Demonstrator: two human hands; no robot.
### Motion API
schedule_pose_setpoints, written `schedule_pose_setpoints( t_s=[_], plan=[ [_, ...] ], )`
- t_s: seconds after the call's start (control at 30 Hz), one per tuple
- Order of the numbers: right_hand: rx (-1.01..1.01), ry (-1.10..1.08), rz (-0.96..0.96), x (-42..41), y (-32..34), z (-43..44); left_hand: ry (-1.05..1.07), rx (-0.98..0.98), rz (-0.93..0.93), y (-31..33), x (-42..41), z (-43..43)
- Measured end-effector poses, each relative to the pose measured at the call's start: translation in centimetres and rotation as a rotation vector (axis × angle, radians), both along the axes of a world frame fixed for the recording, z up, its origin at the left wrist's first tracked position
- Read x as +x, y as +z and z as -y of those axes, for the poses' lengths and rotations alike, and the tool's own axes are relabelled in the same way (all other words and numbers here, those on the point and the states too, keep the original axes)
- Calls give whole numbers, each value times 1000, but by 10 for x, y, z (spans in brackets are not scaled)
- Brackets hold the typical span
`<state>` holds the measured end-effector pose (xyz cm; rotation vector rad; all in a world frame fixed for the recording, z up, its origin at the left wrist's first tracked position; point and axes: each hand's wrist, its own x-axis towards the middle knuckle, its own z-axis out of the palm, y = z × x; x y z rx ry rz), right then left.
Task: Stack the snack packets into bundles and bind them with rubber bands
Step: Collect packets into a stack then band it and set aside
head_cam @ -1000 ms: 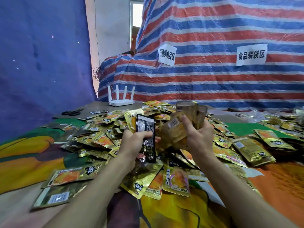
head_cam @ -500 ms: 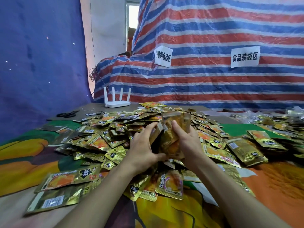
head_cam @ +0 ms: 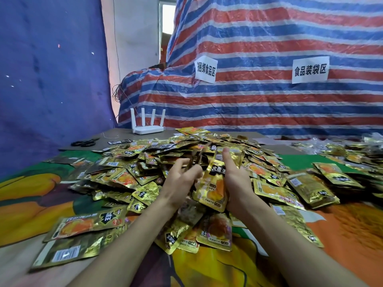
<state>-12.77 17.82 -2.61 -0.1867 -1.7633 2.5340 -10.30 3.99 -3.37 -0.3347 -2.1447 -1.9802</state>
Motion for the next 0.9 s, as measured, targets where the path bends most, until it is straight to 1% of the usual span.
schedule_pose_setpoints(
  t_s=[0.1,0.17,0.23,0.33,0.47,0.57,0.63,0.73,0.8,0.9],
  plan=[
    [18,-29,-15,2,-3,6,-9,130,59,-1,-2,0],
    [52,-46,-52,4,-6,10,-47,172,94,-2,-1,0],
    [63,-44,-87,6,-7,13,-55,196,70,-5,-1,-2],
    [-1,12,-145,14,-3,17,37,104,-28,-9,-2,-4],
    [-78,162,-221,20,-3,19,-81,52,-121,-16,-5,-9],
    [-72,263,-224,22,-3,17,-145,54,-110,-20,-7,-9],
    [-71,282,-198,23,-2,16,-161,18,-93,-20,-8,-6],
    [-62,262,-157,22,0,16,-177,-18,-65,-22,-9,-5],
    [-31,170,-153,19,0,15,-163,5,-33,-23,-8,-6],
    [140,6,-194,15,-1,10,-133,24,10,-21,-6,-7]
  ],
)
